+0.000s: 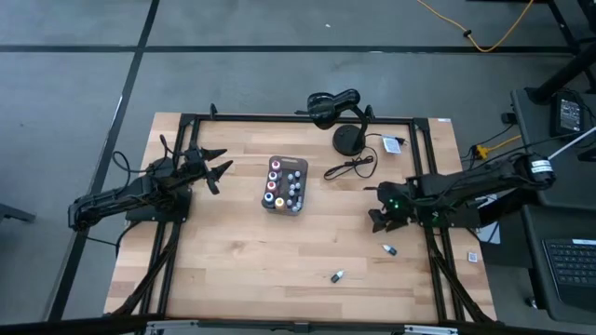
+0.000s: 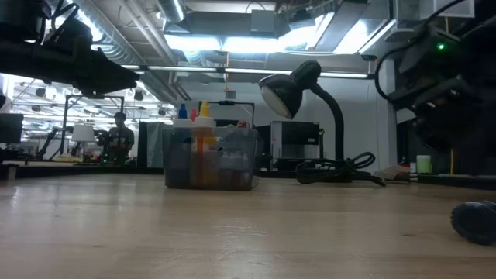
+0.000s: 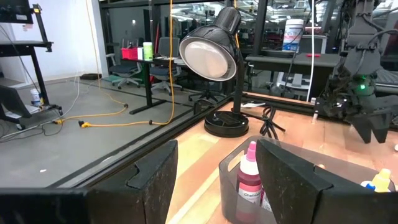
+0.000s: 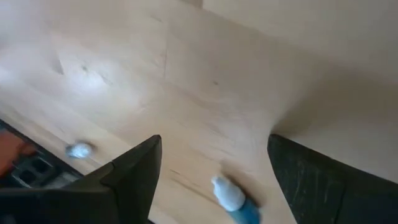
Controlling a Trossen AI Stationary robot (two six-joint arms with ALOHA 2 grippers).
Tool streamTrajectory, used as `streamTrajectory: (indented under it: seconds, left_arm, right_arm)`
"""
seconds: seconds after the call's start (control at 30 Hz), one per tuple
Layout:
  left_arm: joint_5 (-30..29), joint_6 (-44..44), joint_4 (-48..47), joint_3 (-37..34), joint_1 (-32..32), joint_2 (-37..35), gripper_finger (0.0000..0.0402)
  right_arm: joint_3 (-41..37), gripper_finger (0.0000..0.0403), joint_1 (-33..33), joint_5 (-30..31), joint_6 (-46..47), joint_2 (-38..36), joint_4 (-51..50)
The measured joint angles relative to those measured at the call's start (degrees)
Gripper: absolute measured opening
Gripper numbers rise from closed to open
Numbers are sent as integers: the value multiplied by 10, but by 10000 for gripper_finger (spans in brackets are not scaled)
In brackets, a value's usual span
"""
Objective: Pick & Place food coloring
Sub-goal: Put the small blue food coloring bottle into the gray transparent bin
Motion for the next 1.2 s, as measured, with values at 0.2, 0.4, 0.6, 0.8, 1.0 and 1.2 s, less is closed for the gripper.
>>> streamTrajectory:
  seconds: [0.2,0.4,0.6,0.8,1.0,1.2]
  left_arm:
    - [0,0,0,0,0,0,212]
    - [0,0,0,0,0,0,212]
    - [0,0,0,0,0,0,212]
    - [0,0,0,0,0,0,212]
    - [0,0,0,0,0,0,212]
    - [0,0,0,0,0,0,212]
  right_arm:
    - [49,294,0,0,-104,29,-110]
    - [126,294,0,2,-209,68,-243]
    - [199,294,0,-8,-309,150,-319]
    - [259,294,0,-9,-383,240,-378]
    - [303,294,5,-8,-391,316,-384]
    - [337,294,18,-10,-374,364,-393]
